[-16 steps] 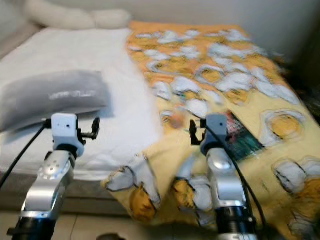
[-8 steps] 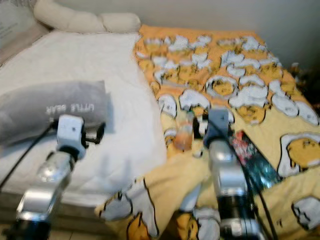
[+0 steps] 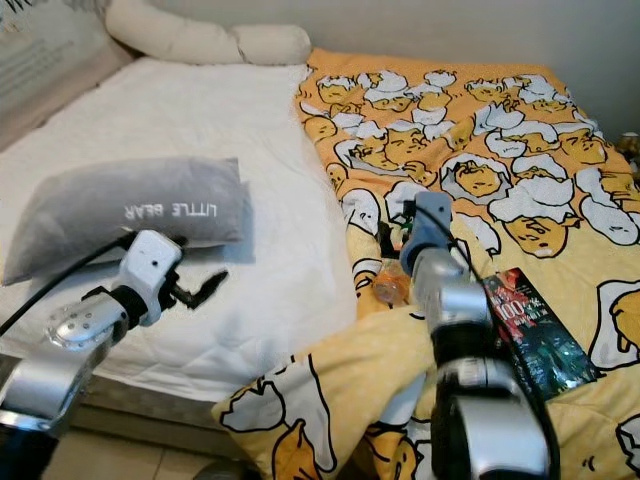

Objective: Clean up the room

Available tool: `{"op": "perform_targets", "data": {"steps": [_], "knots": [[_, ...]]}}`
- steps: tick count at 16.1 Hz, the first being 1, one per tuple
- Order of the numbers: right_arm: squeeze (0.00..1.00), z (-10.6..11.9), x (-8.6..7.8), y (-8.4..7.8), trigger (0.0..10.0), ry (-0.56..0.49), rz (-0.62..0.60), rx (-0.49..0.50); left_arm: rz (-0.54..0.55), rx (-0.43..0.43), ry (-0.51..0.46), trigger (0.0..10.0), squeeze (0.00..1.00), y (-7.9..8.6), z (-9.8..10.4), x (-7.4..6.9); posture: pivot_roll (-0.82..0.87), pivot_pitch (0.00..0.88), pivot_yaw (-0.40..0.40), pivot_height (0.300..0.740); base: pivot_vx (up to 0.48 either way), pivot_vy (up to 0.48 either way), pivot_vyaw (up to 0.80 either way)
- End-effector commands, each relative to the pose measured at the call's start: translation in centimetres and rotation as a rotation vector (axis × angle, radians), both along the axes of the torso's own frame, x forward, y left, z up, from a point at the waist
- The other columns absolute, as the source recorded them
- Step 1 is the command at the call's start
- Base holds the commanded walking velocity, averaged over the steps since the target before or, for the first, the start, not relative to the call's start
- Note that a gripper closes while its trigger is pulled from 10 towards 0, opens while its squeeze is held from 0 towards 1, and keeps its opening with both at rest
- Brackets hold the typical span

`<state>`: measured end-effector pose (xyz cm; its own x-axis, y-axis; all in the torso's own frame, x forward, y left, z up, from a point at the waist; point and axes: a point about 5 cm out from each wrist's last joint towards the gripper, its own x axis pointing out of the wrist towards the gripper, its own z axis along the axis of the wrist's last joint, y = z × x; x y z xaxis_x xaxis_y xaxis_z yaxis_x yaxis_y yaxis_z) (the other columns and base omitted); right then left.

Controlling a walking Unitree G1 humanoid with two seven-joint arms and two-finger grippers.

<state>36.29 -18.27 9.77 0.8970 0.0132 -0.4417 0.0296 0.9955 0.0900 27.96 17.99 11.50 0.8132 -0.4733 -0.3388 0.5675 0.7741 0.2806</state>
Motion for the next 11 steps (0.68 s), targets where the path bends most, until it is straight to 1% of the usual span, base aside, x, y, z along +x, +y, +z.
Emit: {"op": "perform_targets", "data": {"steps": [1, 2, 4, 5, 6, 8, 9, 11], "knots": [[0.00, -0.3, 0.1, -0.1, 10.0, 0.027, 0.009, 0.003, -0.059, 0.015, 0.016, 10.0, 0.00, -0.3, 0.5, 0.1, 0.17, 0.000, 0.049, 0.740, 0.000, 0.000, 0.00], [0.00, -0.9, 0.2, -0.1, 10.0, 0.079, 0.008, -0.007, -0.113, 0.028, 0.045, 10.0, 0.00, -0.1, 0.6, -0.1, 0.17, 0.000, 0.049, 0.740, 0.000, 0.000, 0.00], [0.00, -2.2, -0.2, -0.6, 10.0, 0.175, -0.062, -0.015, -0.186, 0.034, 0.077, 10.0, 0.00, -0.1, 1.1, -0.5, 0.19, 0.000, 0.055, 0.740, 0.000, 0.000, 0.00], [0.00, -2.6, -0.4, -0.9, 10.0, 0.185, -0.079, -0.042, -0.215, 0.042, 0.086, 10.0, 0.00, -0.2, 1.2, -0.6, 0.19, 0.000, 0.055, 0.740, 0.000, 0.000, 0.00], [0.00, -2.7, -0.4, -0.8, 10.0, 0.183, -0.082, -0.023, -0.228, 0.039, 0.088, 10.0, 0.00, -0.3, 1.3, -0.7, 0.20, 0.000, 0.062, 0.740, 0.000, 0.000, 0.00], [0.00, -3.4, -0.7, 0.0, 10.0, 0.206, -0.034, -0.018, -0.246, 0.042, 0.106, 10.0, 0.00, -0.4, 1.2, -0.9, 0.20, 0.000, 0.068, 0.740, 0.000, 0.000, 0.00], [0.00, -3.6, -0.8, 0.2, 10.0, 0.220, -0.030, 0.001, -0.253, 0.045, 0.115, 10.0, 0.00, -0.4, 1.2, -0.9, 0.21, 0.000, 0.066, 0.740, 0.000, 0.000, 0.00], [0.00, -4.0, -1.0, -0.3, 10.0, 0.236, -0.088, 0.022, -0.260, 0.044, 0.122, 10.0, 0.00, -0.5, 1.3, -1.0, 0.22, 0.000, 0.064, 0.740, 0.000, 0.000, 0.00]]}}
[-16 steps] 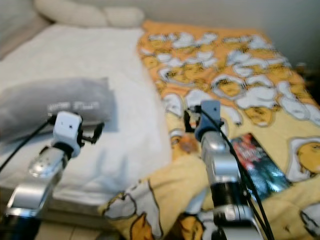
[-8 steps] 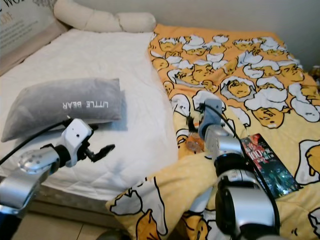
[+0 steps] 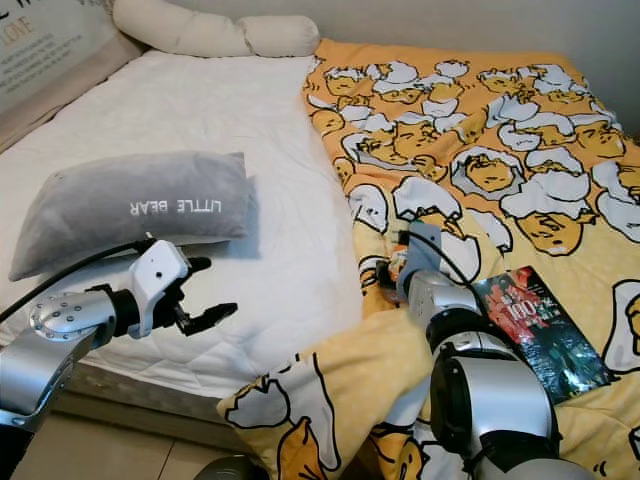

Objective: Clean up the room

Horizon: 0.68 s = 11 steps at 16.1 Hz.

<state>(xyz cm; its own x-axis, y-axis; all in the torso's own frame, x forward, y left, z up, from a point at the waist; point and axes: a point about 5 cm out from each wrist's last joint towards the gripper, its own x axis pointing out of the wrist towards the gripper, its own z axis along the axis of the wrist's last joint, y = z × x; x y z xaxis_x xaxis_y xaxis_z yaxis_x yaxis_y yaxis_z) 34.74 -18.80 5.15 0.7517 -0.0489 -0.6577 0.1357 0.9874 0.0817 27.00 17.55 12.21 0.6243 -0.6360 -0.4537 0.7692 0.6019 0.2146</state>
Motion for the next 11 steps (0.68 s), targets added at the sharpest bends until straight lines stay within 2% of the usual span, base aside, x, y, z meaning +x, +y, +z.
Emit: {"op": "perform_targets", "data": {"steps": [1, 2, 3, 4, 5, 11], "knots": [[0.00, 0.58, 0.44, 0.13, 10.0, -0.022, -0.023, 0.024, -0.019, 0.007, -0.009, 10.0, 0.00, -0.11, 0.54, -0.02, 0.22, 0.000, 0.062, 0.740, 0.000, 0.000, 0.00], [0.00, 0.43, 0.35, 0.22, 7.9, -0.014, -0.030, 0.050, -0.026, 0.004, -0.001, 10.0, 0.00, -0.11, 0.57, -0.16, 0.22, 0.000, 0.062, 0.740, 0.000, 0.000, 0.00], [0.00, 0.17, 0.19, 0.39, 2.0, -0.008, -0.040, 0.090, -0.037, 0.001, 0.011, 10.0, 0.00, -0.15, 0.61, -0.34, 0.22, 0.000, 0.061, 0.740, 0.000, 0.000, 0.00], [0.00, 0.11, 0.15, 0.44, 2.0, -0.008, -0.043, 0.099, -0.040, 0.000, 0.014, 10.0, 0.00, -0.17, 0.62, -0.36, 0.22, 0.000, 0.061, 0.740, 0.000, 0.000, 0.00], [0.00, 0.07, 0.14, 0.56, 0.0, -0.017, -0.050, 0.131, -0.045, -0.001, 0.019, 10.0, 0.00, -0.18, 0.65, -0.41, 0.23, 0.000, 0.060, 0.740, 0.000, 0.000, 0.00], [0.00, -0.17, -0.04, 0.57, 0.0, 0.000, -0.037, 0.125, -0.053, -0.007, 0.031, 10.0, 0.00, -0.45, 0.78, -0.39, 0.23, 0.000, 0.047, 0.740, 0.000, 0.000, 0.00]]}}
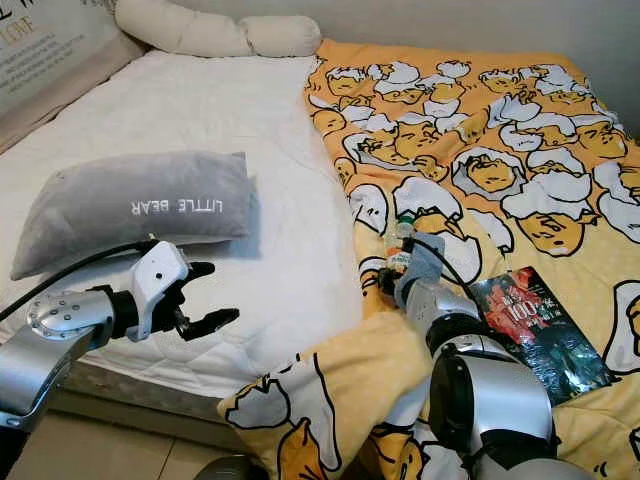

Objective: Clean up the room

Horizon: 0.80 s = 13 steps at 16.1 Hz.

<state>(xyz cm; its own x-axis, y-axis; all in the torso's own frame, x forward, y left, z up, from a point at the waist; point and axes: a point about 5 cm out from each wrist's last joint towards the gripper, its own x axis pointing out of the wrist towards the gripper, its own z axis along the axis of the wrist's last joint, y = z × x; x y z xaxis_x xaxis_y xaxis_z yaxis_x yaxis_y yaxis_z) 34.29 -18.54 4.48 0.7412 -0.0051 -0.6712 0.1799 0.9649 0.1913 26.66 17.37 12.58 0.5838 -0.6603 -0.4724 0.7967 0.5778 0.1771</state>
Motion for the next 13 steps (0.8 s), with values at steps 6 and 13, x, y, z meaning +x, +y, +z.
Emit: {"op": "perform_targets", "data": {"steps": [6, 13], "knots": [[0.00, 1.8, 1.1, -1.4, 0.0, -0.120, -0.039, 0.039, 0.050, -0.054, -0.015, 10.0, 0.00, -0.7, -0.2, -0.4, 0.19, 0.000, 0.039, 0.740, 0.000, 0.000, 0.00], [0.00, 6.6, -0.5, 1.7, 10.0, -0.591, 0.179, -0.004, 0.432, -0.203, -0.215, 10.0, 0.00, -1.3, -0.6, 0.4, 0.11, 0.000, 0.057, 0.740, 0.000, 0.000, 0.11]]}}
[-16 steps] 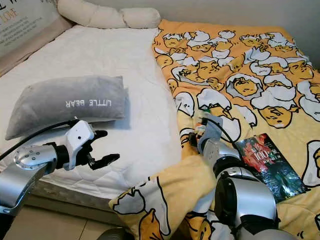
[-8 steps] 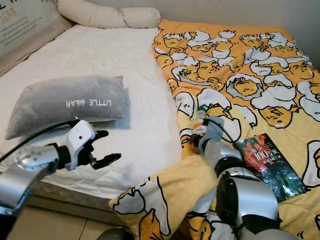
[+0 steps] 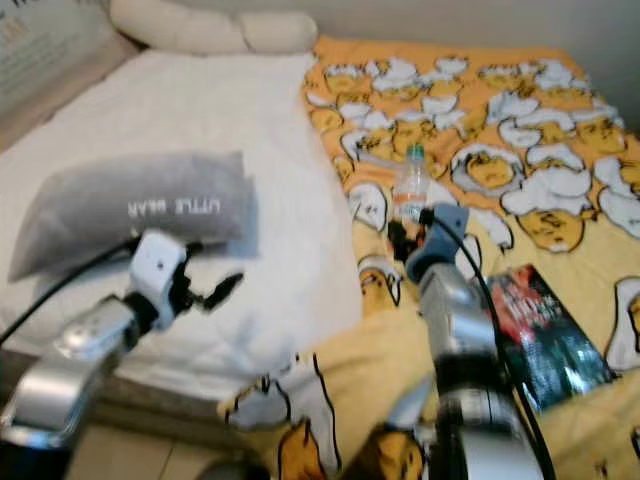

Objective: Clean up the room

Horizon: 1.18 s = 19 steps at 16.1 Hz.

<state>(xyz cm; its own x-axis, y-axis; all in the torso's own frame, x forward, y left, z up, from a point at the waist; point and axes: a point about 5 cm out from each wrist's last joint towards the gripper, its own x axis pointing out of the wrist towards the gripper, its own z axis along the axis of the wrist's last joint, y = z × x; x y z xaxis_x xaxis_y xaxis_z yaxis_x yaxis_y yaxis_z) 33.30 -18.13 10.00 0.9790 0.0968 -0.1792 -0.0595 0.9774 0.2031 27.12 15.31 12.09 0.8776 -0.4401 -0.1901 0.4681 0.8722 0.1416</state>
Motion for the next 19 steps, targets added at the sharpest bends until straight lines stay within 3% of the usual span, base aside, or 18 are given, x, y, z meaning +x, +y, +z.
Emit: {"op": "perform_targets", "data": {"steps": [1, 4, 7, 13, 19], "knots": [[0.00, 0.8, -0.6, 2.6, 10.0, -0.049, 0.107, 0.001, 0.073, 0.001, -0.038, 10.0, 0.00, 0.2, 0.0, -0.2, 0.12, 0.000, 0.042, 0.740, 0.000, 0.000, 0.80], [0.00, -0.1, -2.6, 3.6, 10.0, -0.043, 0.118, -0.033, 0.180, 0.005, -0.056, 10.0, 0.00, 0.0, -0.7, -0.4, 0.14, 0.000, 0.027, 0.740, 0.000, 0.000, 0.80], [0.00, 0.4, -3.8, 4.5, 10.0, -0.059, 0.128, -0.064, 0.281, 0.020, -0.072, 10.0, 0.00, 1.1, -1.0, 0.1, 0.12, 0.000, 0.043, 0.740, 0.000, 0.000, 0.80], [0.00, 0.4, -4.3, 4.6, 10.0, -0.028, 0.117, -0.094, 0.298, 0.008, -0.037, 10.0, 0.00, 0.9, -1.5, 0.2, 0.13, 0.000, 0.043, 0.740, 0.000, 0.000, 0.80], [0.00, 0.2, -4.4, 4.9, 10.0, 0.004, 0.144, -0.083, 0.337, 0.061, -0.083, 10.0, 0.00, 1.3, -1.3, 0.5, 0.13, 0.000, 0.044, 0.740, 0.000, 0.000, 0.80]]}}
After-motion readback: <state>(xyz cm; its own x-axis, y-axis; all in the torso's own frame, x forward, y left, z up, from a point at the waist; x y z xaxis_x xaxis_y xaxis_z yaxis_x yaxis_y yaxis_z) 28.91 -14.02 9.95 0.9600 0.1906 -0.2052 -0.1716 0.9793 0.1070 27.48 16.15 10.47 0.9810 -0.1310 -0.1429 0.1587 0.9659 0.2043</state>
